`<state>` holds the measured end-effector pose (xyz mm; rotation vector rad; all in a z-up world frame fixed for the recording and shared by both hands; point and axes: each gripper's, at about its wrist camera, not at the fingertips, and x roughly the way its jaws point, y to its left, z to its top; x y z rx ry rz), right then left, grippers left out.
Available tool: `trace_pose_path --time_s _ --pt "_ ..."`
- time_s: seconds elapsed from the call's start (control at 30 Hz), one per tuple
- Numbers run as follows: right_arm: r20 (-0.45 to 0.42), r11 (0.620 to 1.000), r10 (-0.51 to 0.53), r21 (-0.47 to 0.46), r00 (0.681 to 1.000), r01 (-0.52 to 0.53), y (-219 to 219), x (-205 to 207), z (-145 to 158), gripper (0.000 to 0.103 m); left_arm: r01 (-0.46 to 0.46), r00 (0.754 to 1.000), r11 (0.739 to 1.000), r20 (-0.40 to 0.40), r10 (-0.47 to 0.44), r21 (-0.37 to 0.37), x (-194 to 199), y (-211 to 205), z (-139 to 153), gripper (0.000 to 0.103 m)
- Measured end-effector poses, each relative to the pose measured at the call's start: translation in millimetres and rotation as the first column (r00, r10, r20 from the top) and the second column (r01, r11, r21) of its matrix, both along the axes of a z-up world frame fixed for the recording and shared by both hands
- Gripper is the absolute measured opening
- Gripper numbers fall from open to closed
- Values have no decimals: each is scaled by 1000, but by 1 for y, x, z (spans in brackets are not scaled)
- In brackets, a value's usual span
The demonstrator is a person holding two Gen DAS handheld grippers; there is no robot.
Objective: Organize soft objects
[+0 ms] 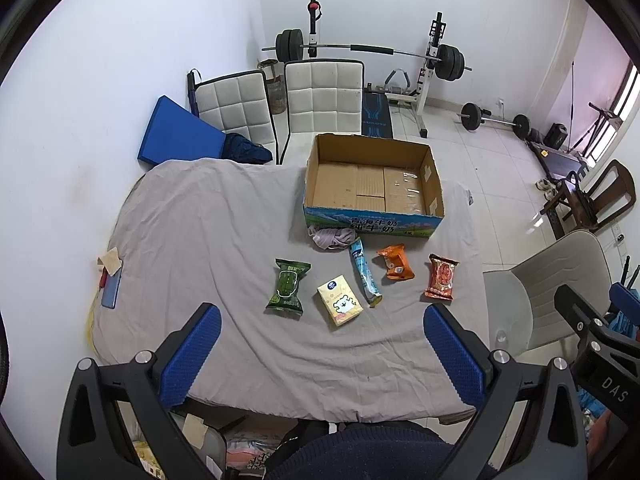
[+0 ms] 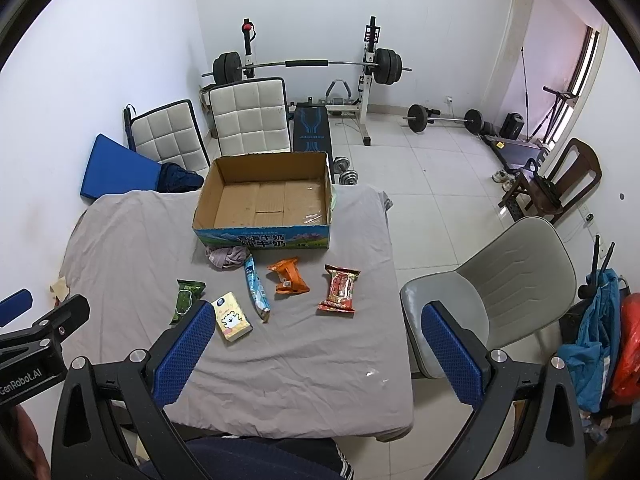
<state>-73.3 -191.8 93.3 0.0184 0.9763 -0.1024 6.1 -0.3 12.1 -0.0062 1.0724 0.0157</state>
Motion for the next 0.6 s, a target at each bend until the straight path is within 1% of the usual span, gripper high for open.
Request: trace_pose_path --time_s 0.6 --pt "15 1000 15 -2 1000 -15 -3 -1 5 103 3 1000 1000 3 -3 3 -2 0 0 103"
